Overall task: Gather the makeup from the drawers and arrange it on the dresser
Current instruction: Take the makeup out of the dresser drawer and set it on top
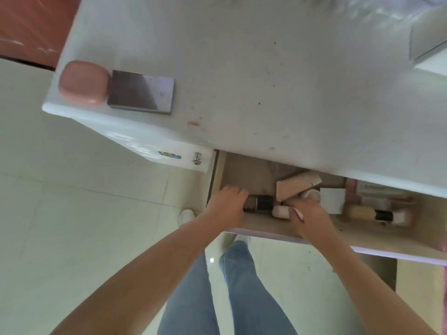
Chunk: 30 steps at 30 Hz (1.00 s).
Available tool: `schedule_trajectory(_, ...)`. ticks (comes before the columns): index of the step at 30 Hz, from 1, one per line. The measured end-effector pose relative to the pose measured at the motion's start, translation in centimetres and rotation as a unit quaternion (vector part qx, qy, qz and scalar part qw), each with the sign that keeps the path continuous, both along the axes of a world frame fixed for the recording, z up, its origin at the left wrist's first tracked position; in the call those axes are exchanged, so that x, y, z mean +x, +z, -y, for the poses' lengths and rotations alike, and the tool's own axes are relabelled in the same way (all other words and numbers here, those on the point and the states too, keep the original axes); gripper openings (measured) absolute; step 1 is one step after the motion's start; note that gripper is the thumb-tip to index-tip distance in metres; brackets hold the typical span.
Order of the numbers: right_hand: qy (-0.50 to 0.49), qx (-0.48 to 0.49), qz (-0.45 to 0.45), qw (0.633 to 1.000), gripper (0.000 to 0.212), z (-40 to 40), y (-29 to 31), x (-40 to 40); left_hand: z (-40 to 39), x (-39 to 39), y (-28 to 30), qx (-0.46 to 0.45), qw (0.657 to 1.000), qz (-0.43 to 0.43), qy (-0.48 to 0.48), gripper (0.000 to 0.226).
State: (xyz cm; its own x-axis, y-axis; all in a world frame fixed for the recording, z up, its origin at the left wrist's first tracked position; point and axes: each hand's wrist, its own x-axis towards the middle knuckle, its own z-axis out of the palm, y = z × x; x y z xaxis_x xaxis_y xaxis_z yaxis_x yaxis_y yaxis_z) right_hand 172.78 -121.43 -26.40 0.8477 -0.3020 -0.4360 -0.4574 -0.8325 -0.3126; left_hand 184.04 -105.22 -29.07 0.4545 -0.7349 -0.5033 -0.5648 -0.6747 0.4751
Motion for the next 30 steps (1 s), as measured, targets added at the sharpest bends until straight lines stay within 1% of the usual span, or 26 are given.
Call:
schedule_trajectory(1,0.011,-0.007,-0.058,0.998,0.030,1.3,-0.6,-0.7,1.4,-0.4,-0.3,0.047,0.999,-0.006,-0.007,0.037)
schedule_trajectory(2,0.013,-0.009,-0.095,0.995,0.035,2.4,-1.1,-1.0,2.6,-0.8,-0.8,0.086,0.996,-0.009,-0.012,0.039)
schedule_trajectory(3,0.016,-0.014,-0.110,0.994,0.041,3.3,-1.6,-1.1,3.6,-1.2,-1.4,0.118,0.993,-0.011,-0.009,0.042)
schedule_trajectory(6,0.050,-0.061,-0.090,0.993,0.050,4.9,-2.6,0.0,5.4,-1.9,-2.5,0.174,0.985,0.007,0.003,0.045)
schedule_trajectory(9,0.071,-0.087,-0.072,0.991,0.059,5.3,-3.0,1.8,6.1,-1.9,-2.7,0.201,0.979,0.023,0.007,0.037)
schedule_trajectory(11,0.109,-0.106,-0.058,0.987,0.068,5.4,-3.4,2.7,6.3,-1.8,-2.7,0.215,0.976,0.032,-0.005,0.031)
schedule_trajectory(13,0.134,-0.107,-0.057,0.983,0.070,5.6,-4.2,3.3,6.2,-1.8,-2.8,0.228,0.973,0.031,-0.005,0.030)
schedule_trajectory(18,0.023,-0.004,-0.067,0.997,0.046,5.5,-5.7,3.2,6.3,-1.8,-2.8,0.237,0.971,0.032,-0.022,0.032)
schedule_trajectory(20,-0.024,0.028,-0.043,0.998,0.036,5.2,-5.5,2.4,6.2,-1.8,-2.6,0.245,0.968,0.041,-0.036,0.032)
schedule_trajectory(23,-0.097,0.049,-0.013,0.994,0.028,4.6,-5.2,1.6,6.2,-1.7,-2.4,0.261,0.964,0.032,-0.048,0.037)
schedule_trajectory(25,-0.147,0.043,-0.008,0.988,0.031,4.1,-5.2,1.7,6.4,-1.7,-2.5,0.276,0.958,0.029,-0.069,0.039)
schedule_trajectory(28,-0.221,0.064,0.002,0.973,0.054,3.5,-5.0,1.6,6.9,-1.6,-2.5,0.285,0.954,0.028,-0.085,0.042)
schedule_trajectory(30,-0.244,0.083,-0.007,0.966,0.066,3.4,-4.8,1.2,7.1,-1.6,-2.4,0.285,0.955,0.022,-0.081,0.038)
